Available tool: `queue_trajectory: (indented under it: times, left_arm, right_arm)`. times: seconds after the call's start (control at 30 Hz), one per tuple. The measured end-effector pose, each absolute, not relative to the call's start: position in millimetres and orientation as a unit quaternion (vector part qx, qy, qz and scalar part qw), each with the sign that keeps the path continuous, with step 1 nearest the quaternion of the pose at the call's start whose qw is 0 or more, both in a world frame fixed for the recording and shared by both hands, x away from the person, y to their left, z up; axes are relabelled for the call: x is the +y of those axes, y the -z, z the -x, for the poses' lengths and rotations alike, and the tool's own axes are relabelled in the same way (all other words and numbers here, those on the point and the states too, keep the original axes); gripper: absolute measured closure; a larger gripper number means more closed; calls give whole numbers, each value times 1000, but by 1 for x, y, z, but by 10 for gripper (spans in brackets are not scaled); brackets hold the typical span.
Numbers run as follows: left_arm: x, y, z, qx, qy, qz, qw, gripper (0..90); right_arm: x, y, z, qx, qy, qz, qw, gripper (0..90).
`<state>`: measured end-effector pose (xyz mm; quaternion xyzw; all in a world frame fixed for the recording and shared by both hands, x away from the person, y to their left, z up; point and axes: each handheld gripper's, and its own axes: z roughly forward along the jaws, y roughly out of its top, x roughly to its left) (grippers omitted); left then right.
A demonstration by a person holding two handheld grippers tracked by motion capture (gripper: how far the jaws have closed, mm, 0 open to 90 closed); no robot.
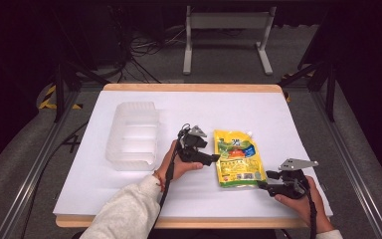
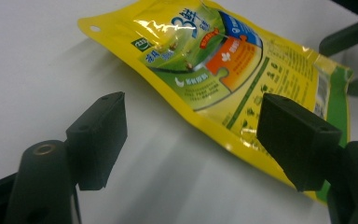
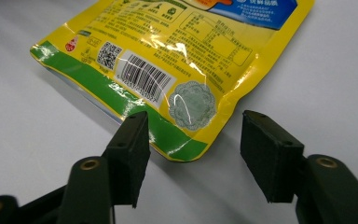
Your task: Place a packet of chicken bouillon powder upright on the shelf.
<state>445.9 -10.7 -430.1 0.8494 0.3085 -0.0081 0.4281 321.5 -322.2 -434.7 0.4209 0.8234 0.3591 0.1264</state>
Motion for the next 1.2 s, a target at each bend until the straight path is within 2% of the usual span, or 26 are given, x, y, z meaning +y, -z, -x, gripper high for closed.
queue_trajectory:
  times: [0.2,0.3,0.47,0.57,0.77,0.93,1.2]
  left_arm:
    - [-26,446,-467,336,69,-837,427,301]
    - [-28,450,-470,330,95,-828,442,435]
    - [-30,449,-468,312,80,-825,464,790]
    - [-28,447,-468,299,83,-824,474,859]
    - [-24,427,-452,250,48,-820,512,900]
    - [-19,414,-437,222,35,-807,546,900]
    - [-18,400,-421,176,20,-803,569,900]
  right_arm:
    - [-323,437,-325,827,-361,-414,116,410]
    - [-323,438,-325,829,-363,-409,117,409]
    - [-321,439,-323,833,-359,-401,127,407]
    - [-320,439,-323,835,-357,-399,129,407]
    - [-322,438,-323,837,-363,-393,117,326]
    - [-336,431,-324,814,-402,-402,116,333]
    - [-339,428,-339,799,-434,-408,83,355]
